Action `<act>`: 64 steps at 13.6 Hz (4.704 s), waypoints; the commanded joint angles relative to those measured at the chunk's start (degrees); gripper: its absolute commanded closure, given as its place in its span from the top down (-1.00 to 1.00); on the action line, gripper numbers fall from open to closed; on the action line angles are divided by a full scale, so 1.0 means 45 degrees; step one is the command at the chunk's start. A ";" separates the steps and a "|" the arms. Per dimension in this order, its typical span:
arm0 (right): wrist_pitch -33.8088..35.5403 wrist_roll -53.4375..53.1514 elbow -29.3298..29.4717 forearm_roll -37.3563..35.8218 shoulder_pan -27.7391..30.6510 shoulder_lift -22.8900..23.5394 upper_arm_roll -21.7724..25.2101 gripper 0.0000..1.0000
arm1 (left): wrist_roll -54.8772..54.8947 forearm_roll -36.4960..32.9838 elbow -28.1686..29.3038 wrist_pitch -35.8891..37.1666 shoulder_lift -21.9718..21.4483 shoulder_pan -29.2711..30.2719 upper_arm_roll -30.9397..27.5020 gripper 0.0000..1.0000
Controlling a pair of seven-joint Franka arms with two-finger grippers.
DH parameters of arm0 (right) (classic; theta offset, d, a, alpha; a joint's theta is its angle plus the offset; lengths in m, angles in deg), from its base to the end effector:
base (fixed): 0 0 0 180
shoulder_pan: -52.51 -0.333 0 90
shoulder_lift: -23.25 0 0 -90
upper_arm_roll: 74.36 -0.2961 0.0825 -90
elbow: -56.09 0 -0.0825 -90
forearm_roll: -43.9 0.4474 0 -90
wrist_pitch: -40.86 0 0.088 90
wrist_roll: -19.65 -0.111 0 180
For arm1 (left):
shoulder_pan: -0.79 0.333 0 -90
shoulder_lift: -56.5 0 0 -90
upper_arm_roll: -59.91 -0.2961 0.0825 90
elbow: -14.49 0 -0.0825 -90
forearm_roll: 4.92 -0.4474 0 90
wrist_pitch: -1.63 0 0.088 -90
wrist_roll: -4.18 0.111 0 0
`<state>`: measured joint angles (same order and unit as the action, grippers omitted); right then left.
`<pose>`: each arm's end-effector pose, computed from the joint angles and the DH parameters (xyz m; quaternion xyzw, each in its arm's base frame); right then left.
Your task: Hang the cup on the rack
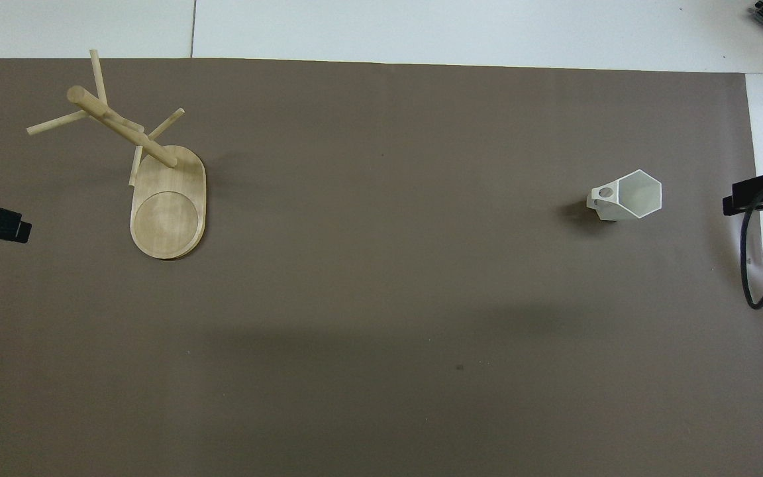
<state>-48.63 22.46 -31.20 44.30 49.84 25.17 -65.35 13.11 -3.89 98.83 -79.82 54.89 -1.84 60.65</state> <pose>0.6234 -0.0670 0.6045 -0.9995 0.0307 -0.0027 0.0007 0.5918 -0.0372 0.6568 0.9940 -0.1083 -0.0107 0.0093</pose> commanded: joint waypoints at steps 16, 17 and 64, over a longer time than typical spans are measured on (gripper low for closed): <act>-0.0561 0.0234 -0.0759 -0.0029 0.0086 -0.0427 -0.0108 1.00 | 0.0085 0.0123 0.0399 0.0015 -0.0365 0.0156 0.0071 1.00; -0.0640 0.0293 -0.0798 -0.0029 0.0086 -0.0447 -0.0108 1.00 | 0.0085 0.0123 0.0399 0.0015 -0.0365 0.0156 0.0071 1.00; -1.0248 0.0841 -0.5935 0.0108 0.0789 0.2325 -0.0108 1.00 | 0.0104 0.0123 0.0399 0.0015 -0.0365 0.0156 0.0071 1.00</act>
<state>-92.69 26.40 -57.13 44.33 52.76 34.84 -65.33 13.11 -3.89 98.83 -79.82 54.88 -1.84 60.65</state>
